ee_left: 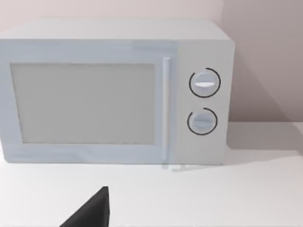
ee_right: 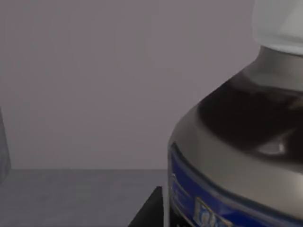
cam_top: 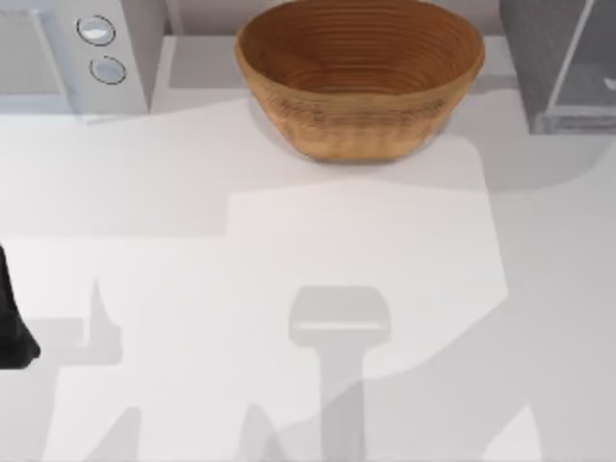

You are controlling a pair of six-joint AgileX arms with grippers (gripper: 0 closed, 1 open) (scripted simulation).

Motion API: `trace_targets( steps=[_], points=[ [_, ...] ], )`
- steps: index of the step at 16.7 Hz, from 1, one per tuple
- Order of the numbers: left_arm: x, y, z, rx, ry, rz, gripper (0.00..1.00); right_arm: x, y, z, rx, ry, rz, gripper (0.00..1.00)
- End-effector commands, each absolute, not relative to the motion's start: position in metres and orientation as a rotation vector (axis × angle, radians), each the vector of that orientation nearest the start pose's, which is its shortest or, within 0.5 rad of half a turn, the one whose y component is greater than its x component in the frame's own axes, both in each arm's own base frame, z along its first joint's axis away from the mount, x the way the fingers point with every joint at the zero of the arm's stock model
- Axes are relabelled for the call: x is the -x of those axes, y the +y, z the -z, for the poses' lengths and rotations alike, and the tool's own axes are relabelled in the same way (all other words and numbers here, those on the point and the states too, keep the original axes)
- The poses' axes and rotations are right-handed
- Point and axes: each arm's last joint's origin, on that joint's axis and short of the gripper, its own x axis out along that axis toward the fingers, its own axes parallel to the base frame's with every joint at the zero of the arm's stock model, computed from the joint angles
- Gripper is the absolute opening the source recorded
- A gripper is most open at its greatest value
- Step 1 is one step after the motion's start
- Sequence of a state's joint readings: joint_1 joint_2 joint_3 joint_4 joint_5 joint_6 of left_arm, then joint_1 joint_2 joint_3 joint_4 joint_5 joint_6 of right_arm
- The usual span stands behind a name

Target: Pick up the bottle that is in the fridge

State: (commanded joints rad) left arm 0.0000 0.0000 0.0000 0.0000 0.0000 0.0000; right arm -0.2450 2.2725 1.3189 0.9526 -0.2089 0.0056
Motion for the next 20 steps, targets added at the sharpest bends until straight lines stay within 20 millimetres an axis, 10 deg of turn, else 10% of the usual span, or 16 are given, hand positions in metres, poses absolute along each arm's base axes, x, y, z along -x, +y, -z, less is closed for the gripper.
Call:
trace_targets(
  steps=[20],
  points=[
    [-0.106,-0.001,-0.16,0.0,0.0,0.0,1.0,-0.469,-0.109,-0.184,0.004,0.005,0.015,0.0]
  ],
)
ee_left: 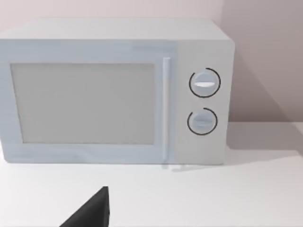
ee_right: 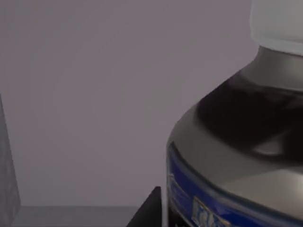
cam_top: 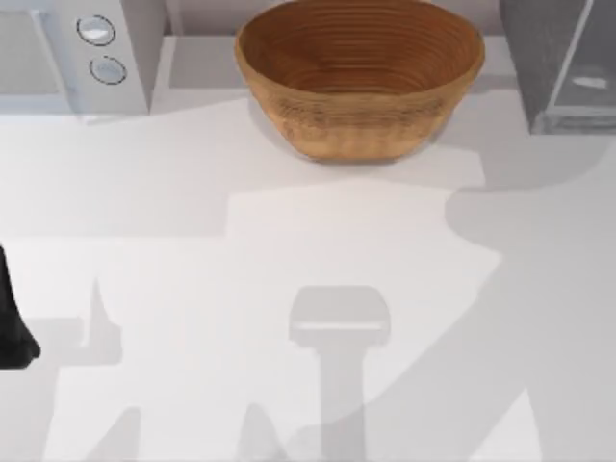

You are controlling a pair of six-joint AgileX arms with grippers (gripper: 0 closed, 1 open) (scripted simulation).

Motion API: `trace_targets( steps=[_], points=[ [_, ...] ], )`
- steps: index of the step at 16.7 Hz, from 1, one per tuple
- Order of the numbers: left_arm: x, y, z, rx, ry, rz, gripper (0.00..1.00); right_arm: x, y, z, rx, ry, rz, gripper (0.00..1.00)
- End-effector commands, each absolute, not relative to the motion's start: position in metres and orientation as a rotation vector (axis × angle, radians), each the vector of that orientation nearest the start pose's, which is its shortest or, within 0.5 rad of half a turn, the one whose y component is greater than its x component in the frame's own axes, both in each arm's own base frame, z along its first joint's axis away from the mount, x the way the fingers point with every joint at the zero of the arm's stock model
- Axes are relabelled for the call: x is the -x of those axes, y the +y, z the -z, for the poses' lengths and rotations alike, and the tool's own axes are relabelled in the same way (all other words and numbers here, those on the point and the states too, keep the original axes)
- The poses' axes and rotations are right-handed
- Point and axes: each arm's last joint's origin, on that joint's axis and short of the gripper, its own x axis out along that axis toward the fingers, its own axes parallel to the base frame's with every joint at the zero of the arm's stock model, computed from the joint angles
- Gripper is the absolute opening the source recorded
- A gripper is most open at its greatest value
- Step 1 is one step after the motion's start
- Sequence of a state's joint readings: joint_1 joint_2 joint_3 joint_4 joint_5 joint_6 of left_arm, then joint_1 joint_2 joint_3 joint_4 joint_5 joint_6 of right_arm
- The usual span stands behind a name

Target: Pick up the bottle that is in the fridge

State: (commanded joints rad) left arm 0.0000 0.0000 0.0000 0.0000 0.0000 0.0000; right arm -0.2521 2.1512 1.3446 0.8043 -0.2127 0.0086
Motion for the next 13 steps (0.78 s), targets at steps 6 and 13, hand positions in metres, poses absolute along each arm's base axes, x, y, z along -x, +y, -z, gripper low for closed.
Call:
trace_targets(
  steps=[6,13],
  points=[
    [-0.106,-0.001,-0.16,0.0,0.0,0.0,1.0,-0.417,-0.111,-0.18,-0.002,0.027,0.023,0.0],
    [-0.106,-0.001,-0.16,0.0,0.0,0.0,1.0,-0.372,-0.107,-0.183,0.002,0.009,0.012,0.0]
  ],
)
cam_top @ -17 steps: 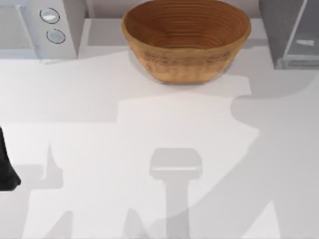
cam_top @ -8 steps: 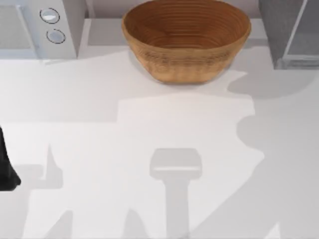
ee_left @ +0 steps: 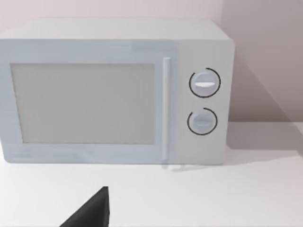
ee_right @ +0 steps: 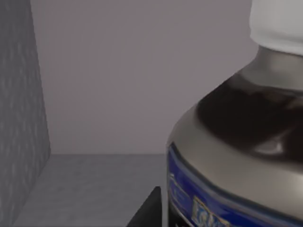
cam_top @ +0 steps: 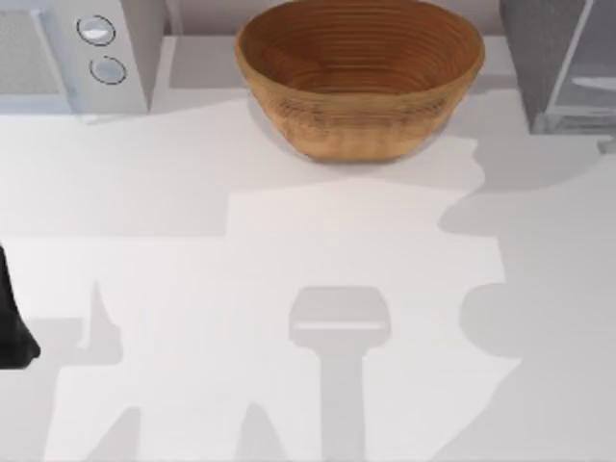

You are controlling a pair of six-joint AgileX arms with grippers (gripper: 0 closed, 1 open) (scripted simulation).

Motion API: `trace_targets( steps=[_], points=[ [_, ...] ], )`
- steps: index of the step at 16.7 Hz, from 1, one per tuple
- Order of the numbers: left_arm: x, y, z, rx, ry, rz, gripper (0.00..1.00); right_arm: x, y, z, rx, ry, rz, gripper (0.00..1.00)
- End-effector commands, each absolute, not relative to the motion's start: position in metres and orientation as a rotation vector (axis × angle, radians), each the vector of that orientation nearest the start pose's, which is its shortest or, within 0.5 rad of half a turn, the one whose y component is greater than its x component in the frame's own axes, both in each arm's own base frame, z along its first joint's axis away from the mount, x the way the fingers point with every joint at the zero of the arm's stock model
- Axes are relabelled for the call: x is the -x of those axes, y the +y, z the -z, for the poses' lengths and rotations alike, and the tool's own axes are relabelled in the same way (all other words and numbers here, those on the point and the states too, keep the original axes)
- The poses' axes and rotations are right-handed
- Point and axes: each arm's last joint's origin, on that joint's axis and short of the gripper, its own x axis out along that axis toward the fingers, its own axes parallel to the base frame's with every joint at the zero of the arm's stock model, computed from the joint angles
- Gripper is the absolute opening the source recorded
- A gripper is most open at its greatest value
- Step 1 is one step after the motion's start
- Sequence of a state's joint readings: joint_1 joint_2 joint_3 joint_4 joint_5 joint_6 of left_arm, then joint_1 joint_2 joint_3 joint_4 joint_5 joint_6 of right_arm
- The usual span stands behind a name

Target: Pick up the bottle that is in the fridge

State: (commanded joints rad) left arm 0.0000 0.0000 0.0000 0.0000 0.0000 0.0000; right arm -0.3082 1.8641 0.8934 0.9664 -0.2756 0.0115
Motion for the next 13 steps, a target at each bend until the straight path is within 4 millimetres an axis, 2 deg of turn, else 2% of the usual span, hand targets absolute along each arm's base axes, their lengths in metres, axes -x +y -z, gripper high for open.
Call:
trace_targets(
  steps=[4,7,10,13],
  points=[
    [-0.106,-0.001,-0.16,0.0,0.0,0.0,1.0,-0.373,-0.104,-0.183,-0.001,0.013,0.007,0.0],
    [-0.106,-0.001,-0.16,0.0,0.0,0.0,1.0,-0.361,-0.095,-0.198,0.006,0.007,0.009,0.0],
    [-0.106,-0.001,-0.16,0.0,0.0,0.0,1.0,-0.334,-0.079,-0.222,0.012,0.002,0.014,0.0],
    [-0.106,-0.001,-0.16,0.0,0.0,0.0,1.0,-0.289,-0.059,-0.246,0.014,-0.004,0.02,0.0]
  ],
)
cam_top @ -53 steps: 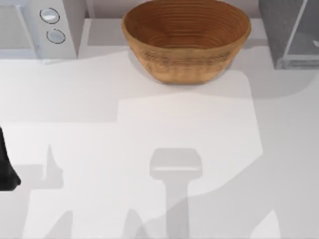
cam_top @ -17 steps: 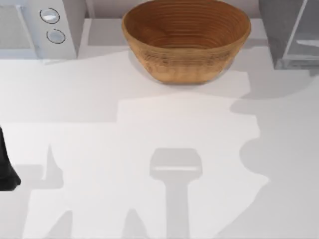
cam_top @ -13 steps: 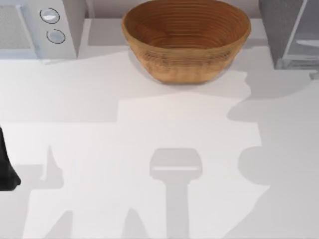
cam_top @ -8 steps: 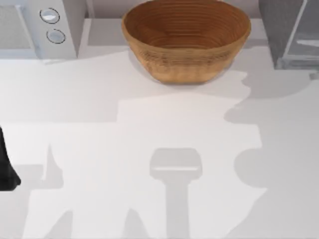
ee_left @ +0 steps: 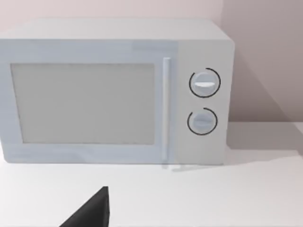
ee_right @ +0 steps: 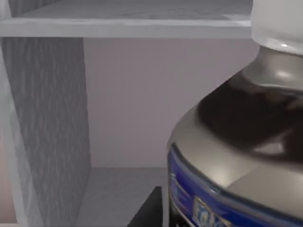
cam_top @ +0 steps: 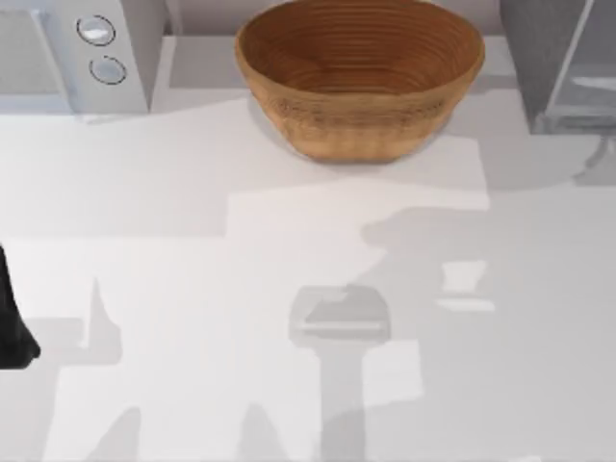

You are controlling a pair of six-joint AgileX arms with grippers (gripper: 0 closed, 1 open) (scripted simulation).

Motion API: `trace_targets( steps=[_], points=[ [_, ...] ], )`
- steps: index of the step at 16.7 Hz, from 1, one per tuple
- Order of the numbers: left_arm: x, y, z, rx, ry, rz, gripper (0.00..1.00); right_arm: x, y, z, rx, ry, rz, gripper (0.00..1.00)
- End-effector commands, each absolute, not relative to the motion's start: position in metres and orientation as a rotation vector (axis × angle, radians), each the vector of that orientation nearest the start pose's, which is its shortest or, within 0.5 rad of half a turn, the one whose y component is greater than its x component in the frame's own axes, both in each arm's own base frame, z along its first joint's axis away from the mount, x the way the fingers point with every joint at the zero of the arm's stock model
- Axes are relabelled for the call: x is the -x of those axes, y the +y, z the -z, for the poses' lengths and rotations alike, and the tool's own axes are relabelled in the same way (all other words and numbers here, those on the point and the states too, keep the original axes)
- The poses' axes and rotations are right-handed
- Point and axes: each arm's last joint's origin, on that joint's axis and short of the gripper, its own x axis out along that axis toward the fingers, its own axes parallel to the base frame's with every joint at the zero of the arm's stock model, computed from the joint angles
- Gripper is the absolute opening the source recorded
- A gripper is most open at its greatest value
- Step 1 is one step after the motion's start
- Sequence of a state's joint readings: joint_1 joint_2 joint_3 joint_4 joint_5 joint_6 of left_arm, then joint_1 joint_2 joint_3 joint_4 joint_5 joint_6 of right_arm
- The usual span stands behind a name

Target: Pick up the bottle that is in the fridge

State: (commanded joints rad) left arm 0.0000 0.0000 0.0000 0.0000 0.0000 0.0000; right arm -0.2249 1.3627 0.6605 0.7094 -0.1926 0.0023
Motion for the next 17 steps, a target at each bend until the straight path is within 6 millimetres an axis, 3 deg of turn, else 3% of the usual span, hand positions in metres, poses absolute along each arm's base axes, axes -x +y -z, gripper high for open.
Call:
trace_targets(
  steps=[4,9,12,17],
  points=[
    [-0.106,-0.001,-0.16,0.0,0.0,0.0,1.0,-0.213,-0.031,-0.251,0.007,0.004,0.021,0.0],
    [-0.106,-0.001,-0.16,0.0,0.0,0.0,1.0,-0.137,-0.01,-0.214,-0.002,0.001,0.015,0.0],
    [-0.106,-0.001,-0.16,0.0,0.0,0.0,1.0,-0.115,-0.005,-0.186,-0.002,-0.002,0.008,0.0],
    [-0.106,-0.001,-0.16,0.0,0.0,0.0,1.0,-0.106,-0.001,-0.161,0.0,0.0,0.0,0.0]
  ],
)
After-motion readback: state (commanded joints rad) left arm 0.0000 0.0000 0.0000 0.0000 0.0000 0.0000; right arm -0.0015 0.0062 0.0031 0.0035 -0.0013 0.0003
